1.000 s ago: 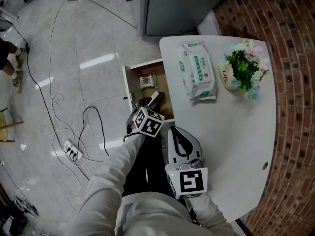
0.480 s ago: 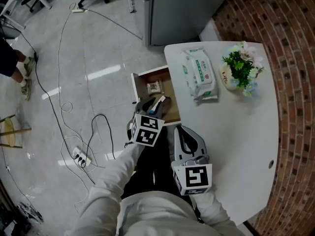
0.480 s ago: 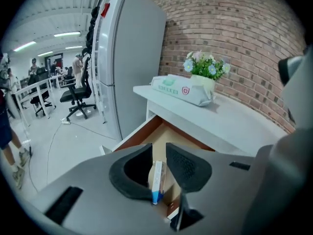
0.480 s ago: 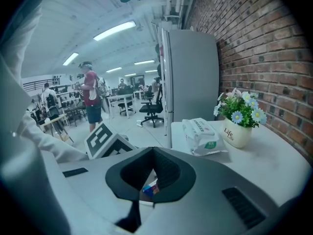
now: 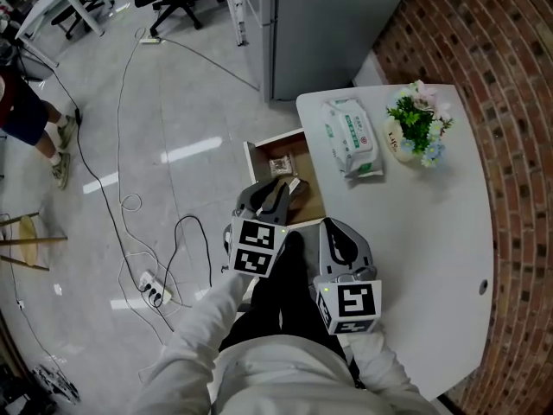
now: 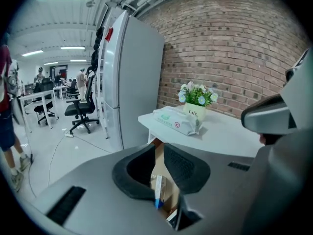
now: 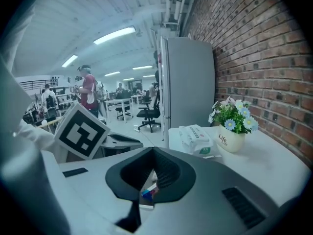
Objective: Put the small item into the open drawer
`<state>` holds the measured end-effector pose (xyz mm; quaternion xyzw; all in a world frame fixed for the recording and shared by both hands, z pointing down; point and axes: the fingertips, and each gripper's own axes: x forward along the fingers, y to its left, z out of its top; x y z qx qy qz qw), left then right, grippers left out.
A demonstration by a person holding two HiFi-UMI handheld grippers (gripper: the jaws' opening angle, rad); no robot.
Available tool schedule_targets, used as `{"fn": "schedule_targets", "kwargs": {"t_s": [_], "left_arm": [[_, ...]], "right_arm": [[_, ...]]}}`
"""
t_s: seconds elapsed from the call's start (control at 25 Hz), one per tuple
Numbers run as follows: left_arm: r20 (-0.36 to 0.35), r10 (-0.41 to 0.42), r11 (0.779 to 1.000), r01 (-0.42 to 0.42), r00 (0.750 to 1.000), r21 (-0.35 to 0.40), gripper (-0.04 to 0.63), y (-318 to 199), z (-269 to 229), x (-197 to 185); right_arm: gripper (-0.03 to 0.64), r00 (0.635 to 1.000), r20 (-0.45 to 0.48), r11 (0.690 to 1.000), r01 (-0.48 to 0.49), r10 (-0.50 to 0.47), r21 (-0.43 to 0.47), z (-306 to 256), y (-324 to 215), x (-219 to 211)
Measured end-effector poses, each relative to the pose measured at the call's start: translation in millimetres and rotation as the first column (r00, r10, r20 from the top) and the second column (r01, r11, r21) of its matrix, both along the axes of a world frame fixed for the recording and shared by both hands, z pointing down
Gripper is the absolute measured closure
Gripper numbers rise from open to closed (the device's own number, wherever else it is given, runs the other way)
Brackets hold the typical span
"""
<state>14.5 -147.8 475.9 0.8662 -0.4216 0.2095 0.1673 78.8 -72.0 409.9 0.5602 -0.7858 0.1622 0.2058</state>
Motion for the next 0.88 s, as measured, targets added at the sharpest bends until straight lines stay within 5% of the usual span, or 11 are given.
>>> {"fn": "schedule_targets", "kwargs": {"t_s": [0.88], "left_arm": [[-0.113,-0.055,0.988,0.071,0.992,0.136,0.571,45.7,-85.1,-55.6]], "right_arm": [[0.591,0.999,-0.001,0.994,-0.042,0.042,0.097,-41.7,8.1,-1.0]]}}
